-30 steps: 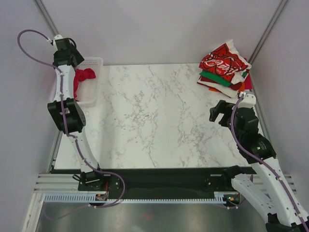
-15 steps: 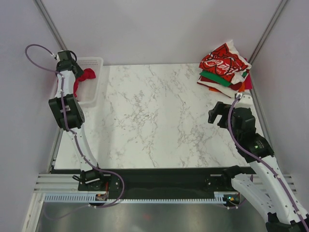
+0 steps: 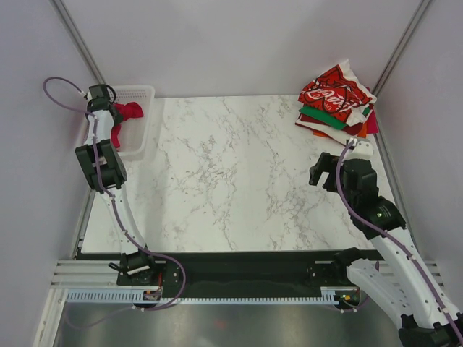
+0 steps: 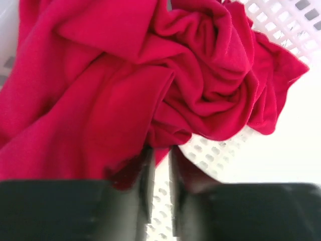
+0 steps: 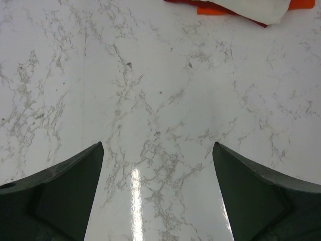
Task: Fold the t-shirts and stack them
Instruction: Grab the tshirt from the pile
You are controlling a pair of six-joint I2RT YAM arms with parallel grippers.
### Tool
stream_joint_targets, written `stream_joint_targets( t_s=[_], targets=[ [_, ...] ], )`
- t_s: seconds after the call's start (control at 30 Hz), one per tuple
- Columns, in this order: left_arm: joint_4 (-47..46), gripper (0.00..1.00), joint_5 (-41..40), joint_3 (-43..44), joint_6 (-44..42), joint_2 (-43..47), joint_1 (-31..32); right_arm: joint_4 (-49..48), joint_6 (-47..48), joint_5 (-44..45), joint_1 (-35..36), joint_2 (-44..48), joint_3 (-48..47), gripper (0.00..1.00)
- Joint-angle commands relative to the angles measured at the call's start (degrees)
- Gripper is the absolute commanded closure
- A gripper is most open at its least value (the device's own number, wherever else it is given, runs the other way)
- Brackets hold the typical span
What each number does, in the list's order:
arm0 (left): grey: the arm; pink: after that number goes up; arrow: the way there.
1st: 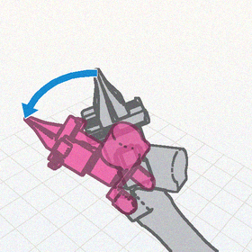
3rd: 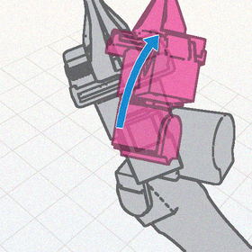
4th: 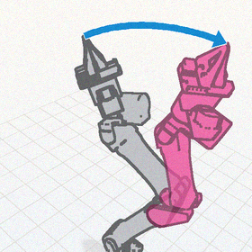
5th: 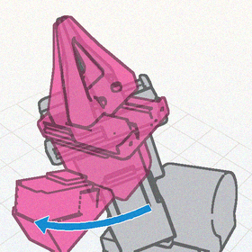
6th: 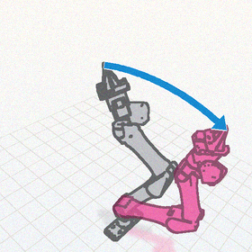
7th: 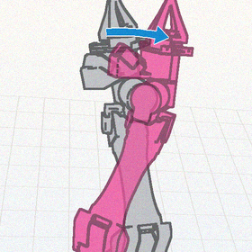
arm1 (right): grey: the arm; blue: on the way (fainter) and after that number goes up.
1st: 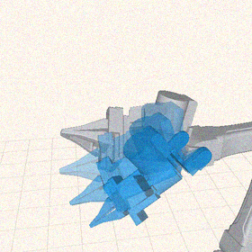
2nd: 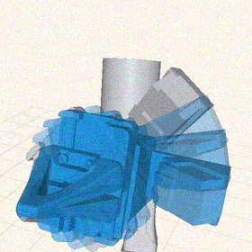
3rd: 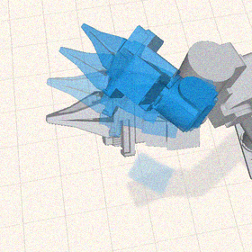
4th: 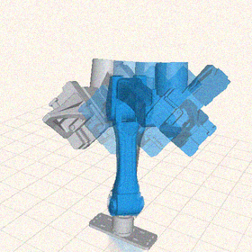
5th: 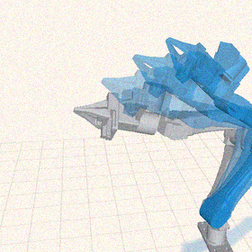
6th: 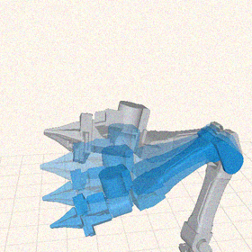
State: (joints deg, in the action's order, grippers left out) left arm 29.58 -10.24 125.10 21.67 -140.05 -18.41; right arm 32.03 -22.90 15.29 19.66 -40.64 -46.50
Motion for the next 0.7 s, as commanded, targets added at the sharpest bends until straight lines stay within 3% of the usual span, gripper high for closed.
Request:
stream_joint_targets(
  t_s=[0.0,0.03,0.2,0.33,0.47,0.67],
  targets=[
    [-2.25,0.92,0.39,4.45,-0.05,-0.93,-0.48,-0.3,0.04,-0.17,0.2,-0.4,0.01,0.02],
    [-2.16,0.98,0.4,5.15,-0.22,-0.84,-0.4,-0.3,0.04,-0.17,0.12,-0.49,0.01,0.02],
    [-2.25,0.98,0.31,4.8,1.52,3.28,-0.31,-0.39,-0.04,0.09,0.12,-0.84,0.09,0.02],
    [-2.25,0.98,9.52,11.45,6.79,9.17,0.75,-0.39,-0.04,-0.08,0.2,-1.45,0.01,0.02],
    [-3.56,0.98,17.43,20.26,12.94,20.39,3.81,-0.39,0.04,-0.17,0.2,-1.54,-0.08,0.02],
    [-9.28,0.98,24.03,13.17,12.44,40.44,7.69,-0.39,-0.04,0.44,0.2,-0.93,-0.17,0.02]
  ],
)
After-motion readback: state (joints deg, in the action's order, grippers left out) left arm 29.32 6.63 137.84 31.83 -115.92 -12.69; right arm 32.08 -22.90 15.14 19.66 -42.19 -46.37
